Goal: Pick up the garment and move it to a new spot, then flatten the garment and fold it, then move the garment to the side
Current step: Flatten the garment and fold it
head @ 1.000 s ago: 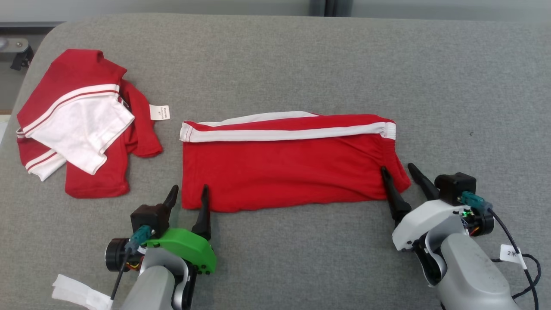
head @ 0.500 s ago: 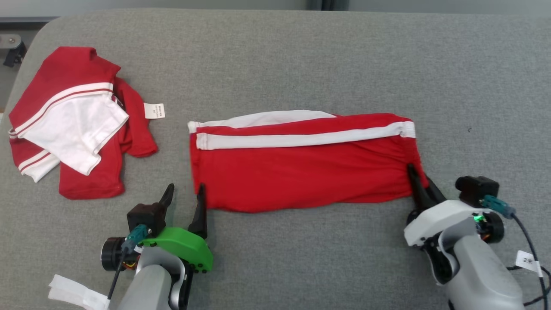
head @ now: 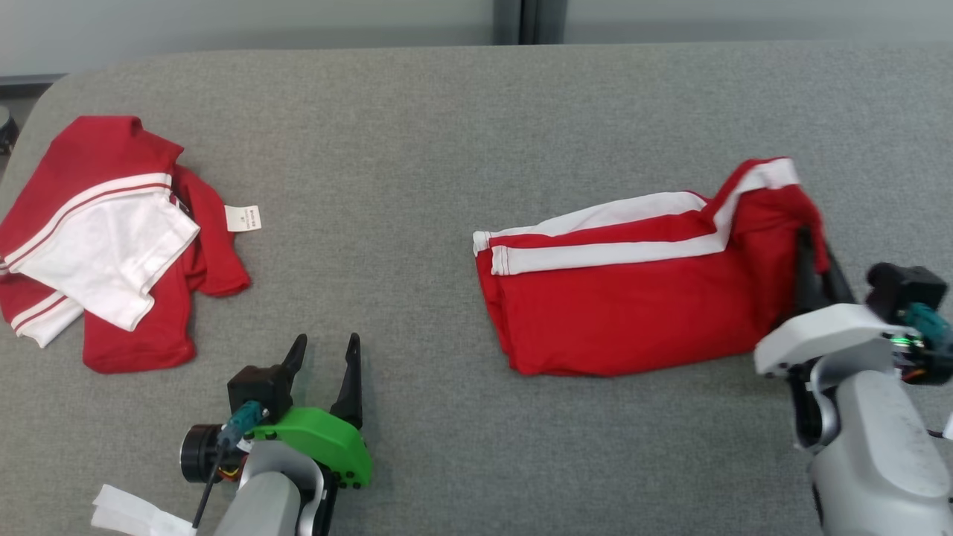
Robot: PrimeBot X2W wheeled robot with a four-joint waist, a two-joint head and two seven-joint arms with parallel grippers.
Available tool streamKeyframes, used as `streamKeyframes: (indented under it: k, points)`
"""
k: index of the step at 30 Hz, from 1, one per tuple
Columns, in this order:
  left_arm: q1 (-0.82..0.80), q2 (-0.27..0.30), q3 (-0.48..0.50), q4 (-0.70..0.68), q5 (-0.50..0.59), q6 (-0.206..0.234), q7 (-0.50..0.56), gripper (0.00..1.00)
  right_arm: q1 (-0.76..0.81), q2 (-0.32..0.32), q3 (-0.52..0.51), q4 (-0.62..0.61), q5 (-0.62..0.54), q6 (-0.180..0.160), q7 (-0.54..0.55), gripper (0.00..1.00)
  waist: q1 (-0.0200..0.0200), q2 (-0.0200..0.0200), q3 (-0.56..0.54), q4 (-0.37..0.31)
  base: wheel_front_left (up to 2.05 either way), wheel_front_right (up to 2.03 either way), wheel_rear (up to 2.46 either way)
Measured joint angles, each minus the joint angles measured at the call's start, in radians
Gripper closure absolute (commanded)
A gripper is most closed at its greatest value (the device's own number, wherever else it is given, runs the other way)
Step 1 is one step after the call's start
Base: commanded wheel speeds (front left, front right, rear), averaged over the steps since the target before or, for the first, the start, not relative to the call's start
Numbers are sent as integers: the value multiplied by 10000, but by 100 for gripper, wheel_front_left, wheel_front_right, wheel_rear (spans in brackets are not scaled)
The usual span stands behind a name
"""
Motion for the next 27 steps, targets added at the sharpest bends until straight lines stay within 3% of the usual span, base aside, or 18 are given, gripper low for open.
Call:
streamKeyframes:
  k: [9,14,16,17,22,27]
  points:
    - [30,-17,-199,245,-42,4,0,0,181,232,4711,-1012,1492,0,665,100,0,0,-234,259,0,0,0]
    - [102,-19,-245,297,-111,29,2,0,98,265,6224,-794,2011,2,614,100,0,0,-234,596,0,0,0]
    - [149,-15,-272,320,-157,29,0,0,-21,265,6642,-458,2050,2,520,17,0,0,-241,744,0,0,0]
    - [161,-17,-276,322,-165,29,0,0,-46,255,6752,-368,2079,2,464,0,0,0,-247,797,0,0,0]
    - [288,-17,-196,221,-142,100,0,0,-194,261,6991,-48,2293,2,150,0,0,0,-344,940,0,0,0]
    - [537,-12,92,-297,228,190,0,0,-139,268,5526,-276,1369,4,29,0,0,0,-461,702,0,0,0]
